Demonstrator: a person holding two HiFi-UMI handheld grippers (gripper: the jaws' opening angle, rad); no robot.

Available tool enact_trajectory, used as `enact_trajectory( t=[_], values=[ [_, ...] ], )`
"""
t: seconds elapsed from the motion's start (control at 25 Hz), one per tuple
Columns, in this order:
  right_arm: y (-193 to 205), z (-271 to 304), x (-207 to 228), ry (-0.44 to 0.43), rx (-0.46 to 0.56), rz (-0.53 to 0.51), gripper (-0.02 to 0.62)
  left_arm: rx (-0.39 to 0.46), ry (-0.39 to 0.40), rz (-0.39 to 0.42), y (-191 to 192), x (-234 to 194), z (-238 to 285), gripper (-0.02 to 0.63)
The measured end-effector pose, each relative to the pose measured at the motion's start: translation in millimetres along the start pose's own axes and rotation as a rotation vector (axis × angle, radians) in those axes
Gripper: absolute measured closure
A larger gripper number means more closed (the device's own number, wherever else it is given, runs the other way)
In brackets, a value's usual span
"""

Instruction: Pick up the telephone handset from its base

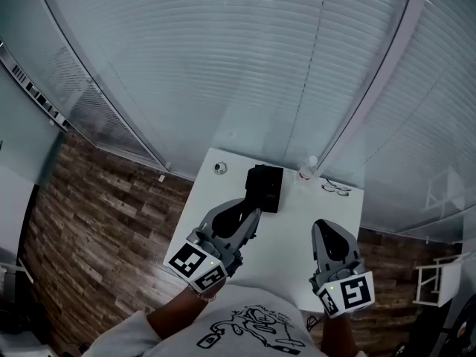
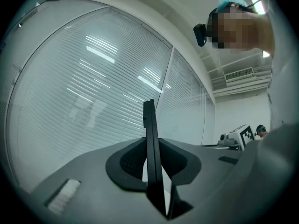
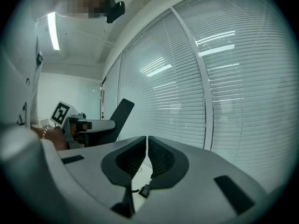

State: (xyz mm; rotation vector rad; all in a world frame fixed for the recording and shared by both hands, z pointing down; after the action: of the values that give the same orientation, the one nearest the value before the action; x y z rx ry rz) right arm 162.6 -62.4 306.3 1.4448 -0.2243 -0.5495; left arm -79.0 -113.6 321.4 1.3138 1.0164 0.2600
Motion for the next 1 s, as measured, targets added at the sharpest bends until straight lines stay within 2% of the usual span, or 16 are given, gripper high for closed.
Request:
enact_trajectory(
  t=[0.44,1.0],
  values=[
    [-16.3,-13.9,-10.6,-0.018,0.050,-0.022,0.583,0.034,0.050,0.009,-1.1,22.7,-18.6,0.535],
    [-25.1,-23.4,-15.9,-0.021,0.058,-0.050,0.584,0.048,0.059,0.010,-5.2,32.5,-27.3,0.535]
  ],
)
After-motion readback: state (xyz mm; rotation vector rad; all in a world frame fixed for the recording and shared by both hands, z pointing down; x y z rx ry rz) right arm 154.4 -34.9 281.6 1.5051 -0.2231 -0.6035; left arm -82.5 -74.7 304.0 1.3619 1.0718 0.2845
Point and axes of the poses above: the fingertips, and each gripper's own axes: z forward along the fingers, x to its right, y out of its underside, the point moved 9 cm from there along -z, backward along the fingers, and after that the axes turned 10 degrees about -z, right-handed, at the moved point
